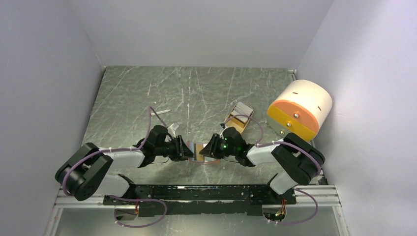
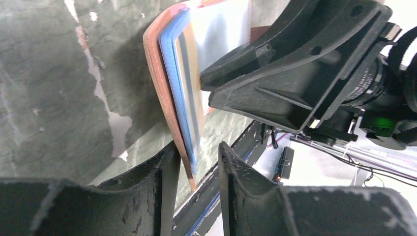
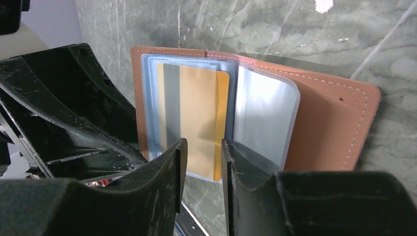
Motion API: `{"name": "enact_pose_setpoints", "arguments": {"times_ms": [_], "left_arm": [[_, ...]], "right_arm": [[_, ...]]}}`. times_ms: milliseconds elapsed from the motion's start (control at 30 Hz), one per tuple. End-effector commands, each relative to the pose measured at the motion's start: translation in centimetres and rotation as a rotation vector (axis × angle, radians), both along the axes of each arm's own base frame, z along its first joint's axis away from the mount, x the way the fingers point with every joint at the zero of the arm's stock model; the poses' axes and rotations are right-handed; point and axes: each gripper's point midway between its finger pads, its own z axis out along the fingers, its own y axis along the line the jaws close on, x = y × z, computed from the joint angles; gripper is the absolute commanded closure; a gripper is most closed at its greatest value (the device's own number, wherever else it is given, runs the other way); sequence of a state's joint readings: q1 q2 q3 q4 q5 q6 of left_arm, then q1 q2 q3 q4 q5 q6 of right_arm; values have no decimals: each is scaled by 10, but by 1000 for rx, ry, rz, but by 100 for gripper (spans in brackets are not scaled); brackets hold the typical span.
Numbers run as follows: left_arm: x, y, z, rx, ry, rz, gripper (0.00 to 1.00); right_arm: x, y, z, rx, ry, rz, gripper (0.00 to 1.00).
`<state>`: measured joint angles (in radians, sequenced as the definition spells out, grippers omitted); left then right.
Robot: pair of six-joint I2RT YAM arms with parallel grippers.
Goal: Put the credit cards into the card holder
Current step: Insert the credit card into the card holder.
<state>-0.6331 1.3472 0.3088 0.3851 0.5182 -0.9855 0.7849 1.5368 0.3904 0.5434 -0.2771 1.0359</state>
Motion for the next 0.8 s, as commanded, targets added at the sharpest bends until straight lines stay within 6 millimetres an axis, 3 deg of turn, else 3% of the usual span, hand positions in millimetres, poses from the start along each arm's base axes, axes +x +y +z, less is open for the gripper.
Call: {"name": "enact_pose_setpoints", "arguments": {"times_ms": [0, 200, 600, 700, 767], "left_arm": [[0, -11, 18, -81, -49, -35, 60], [2, -10, 21, -88, -66, -17, 62], [5, -6, 23, -44, -90, -16, 87], [6, -5, 27, -45, -112, -20, 86], [5, -7, 30, -59, -126, -33, 79]], "right_arm": [[2, 6, 9, 47, -36, 13, 66], [4, 6, 14, 53, -66, 15, 72], [3, 1, 1, 3, -68, 20, 82], [3, -1, 0, -9, -72, 22, 82], [2, -1, 0, -11, -71, 24, 82]]}}
